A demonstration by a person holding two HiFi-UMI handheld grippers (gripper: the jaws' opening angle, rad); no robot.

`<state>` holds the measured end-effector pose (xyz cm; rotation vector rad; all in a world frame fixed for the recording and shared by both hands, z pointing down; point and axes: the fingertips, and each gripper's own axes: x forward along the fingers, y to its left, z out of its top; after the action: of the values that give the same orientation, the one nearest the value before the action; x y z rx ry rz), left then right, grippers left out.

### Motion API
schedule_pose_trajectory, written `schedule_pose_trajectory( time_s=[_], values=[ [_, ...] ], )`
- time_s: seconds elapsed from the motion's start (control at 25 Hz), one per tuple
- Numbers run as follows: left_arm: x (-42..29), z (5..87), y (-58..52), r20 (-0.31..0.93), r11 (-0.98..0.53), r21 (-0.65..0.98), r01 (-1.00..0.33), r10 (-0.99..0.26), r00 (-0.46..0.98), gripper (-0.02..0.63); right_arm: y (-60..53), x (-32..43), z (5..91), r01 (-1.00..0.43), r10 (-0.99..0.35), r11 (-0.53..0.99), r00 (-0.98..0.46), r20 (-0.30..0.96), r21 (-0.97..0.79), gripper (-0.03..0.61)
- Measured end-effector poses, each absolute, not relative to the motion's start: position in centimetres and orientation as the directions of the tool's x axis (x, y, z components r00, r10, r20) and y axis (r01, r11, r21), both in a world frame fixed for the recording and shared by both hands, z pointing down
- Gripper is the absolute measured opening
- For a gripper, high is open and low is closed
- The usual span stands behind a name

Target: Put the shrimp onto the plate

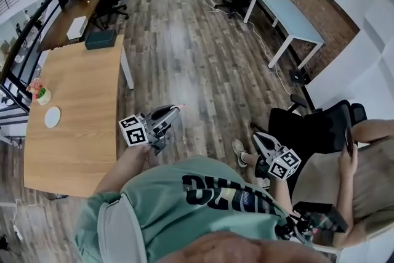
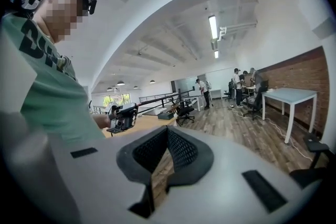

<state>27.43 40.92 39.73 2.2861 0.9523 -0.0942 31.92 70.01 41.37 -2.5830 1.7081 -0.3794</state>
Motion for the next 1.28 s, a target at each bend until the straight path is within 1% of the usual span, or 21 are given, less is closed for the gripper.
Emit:
schedule_pose_trajectory(
  time_s=[0.2,0.36,0.52,0.72,0.84,1.04,1.16,1.28],
  values=[
    [30.2,40.2,38.2,-0.294,-0.592,0.557,0.583,0.516,0.804,0.040,67.4,38.0,41.7,-0.934,-0.937,-0.321,0.289,0.196,-0.159,0.006],
    [33.1,40.4,38.0,-0.282,-0.659,0.542,0.521,0.442,0.852,0.040,66.1,44.1,42.2,-0.961,-0.964,-0.224,0.194,0.182,-0.161,0.006],
    [35.8,39.6,37.9,-0.295,-0.723,0.531,0.442,0.331,0.896,0.040,63.8,50.7,42.7,-0.983,-0.982,-0.101,0.074,0.176,-0.150,0.006],
    [37.2,40.1,37.9,-0.274,-0.783,0.536,0.314,0.191,0.943,0.040,60.5,57.2,42.4,-0.987,-0.986,0.032,-0.056,0.155,-0.156,0.006],
    [37.0,40.1,37.2,-0.255,-0.809,0.534,0.245,0.122,0.959,0.040,58.3,58.7,42.5,-0.981,-0.980,0.108,-0.132,0.151,-0.160,0.006],
    [36.0,40.4,34.2,-0.238,-0.828,0.539,0.154,0.025,0.971,0.040,54.0,59.9,43.5,-0.965,-0.965,0.179,-0.210,0.159,-0.191,0.006],
    [36.0,40.8,31.5,-0.244,-0.827,0.546,0.134,-0.004,0.970,0.040,50.7,60.0,44.1,-0.958,-0.953,0.214,-0.248,0.175,-0.190,0.006],
    [36.3,40.9,28.1,-0.260,-0.825,0.547,0.144,-0.003,0.966,0.040,46.8,59.8,43.5,-0.959,-0.949,0.229,-0.259,0.180,-0.169,0.006]
  ],
)
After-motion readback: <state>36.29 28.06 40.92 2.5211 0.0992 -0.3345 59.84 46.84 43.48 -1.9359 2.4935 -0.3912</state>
